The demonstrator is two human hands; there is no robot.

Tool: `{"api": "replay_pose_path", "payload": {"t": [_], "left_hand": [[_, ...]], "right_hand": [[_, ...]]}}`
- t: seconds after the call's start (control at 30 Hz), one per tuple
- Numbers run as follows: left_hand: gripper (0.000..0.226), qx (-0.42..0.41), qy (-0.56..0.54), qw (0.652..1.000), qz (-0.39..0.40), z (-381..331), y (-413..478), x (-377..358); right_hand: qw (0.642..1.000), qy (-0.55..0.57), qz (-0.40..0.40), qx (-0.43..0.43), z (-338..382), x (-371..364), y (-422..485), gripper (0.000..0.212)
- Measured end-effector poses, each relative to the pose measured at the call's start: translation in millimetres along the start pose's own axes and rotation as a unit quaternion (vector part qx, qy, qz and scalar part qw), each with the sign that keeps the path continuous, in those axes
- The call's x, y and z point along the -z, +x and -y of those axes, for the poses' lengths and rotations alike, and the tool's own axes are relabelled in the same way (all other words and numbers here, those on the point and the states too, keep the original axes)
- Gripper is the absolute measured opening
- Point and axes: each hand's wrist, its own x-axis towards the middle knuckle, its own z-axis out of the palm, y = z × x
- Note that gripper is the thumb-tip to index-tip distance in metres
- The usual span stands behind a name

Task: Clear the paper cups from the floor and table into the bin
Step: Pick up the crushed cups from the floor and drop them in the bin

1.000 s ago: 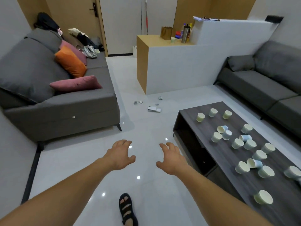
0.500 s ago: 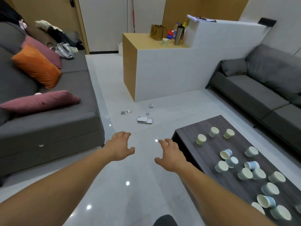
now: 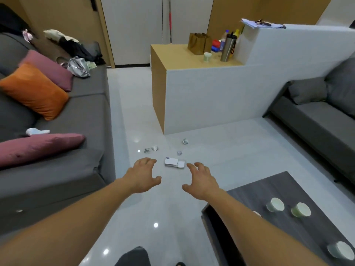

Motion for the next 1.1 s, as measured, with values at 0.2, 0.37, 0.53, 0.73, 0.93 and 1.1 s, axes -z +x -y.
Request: {"api": "replay_pose_path", "payload": {"t": [0.2,0.37,0.53,0.73,0.93,1.1], "left_hand": [[0.078,0.017,-0.009,0.999,0.041,1,116,18],[0.078,0.001,-0.022,0.998,0.064,3,230,36],[0.078,-0.011,-0.015,0.996,0.088,6,328,62],[0.078,0.025,-0.029,0.994,0.105,7,428,75],[0.078,0.15,-0.087,0.98,0.098,9,530,67],[0.076,0.243,-0.146,0.951,0.124,15,593,32]], "right_hand": [[0.999,-0.013,0.037,0.0,-20,20,111,0.084],[0.998,-0.02,0.064,-0.022,-39,43,209,0.086],[0.997,-0.008,0.069,-0.039,-59,73,303,0.087],[0.993,-0.01,0.113,-0.02,-89,84,419,0.087],[0.98,-0.039,0.19,0.054,-132,79,556,0.085],[0.962,-0.077,0.242,0.096,-167,62,662,0.081]]}}
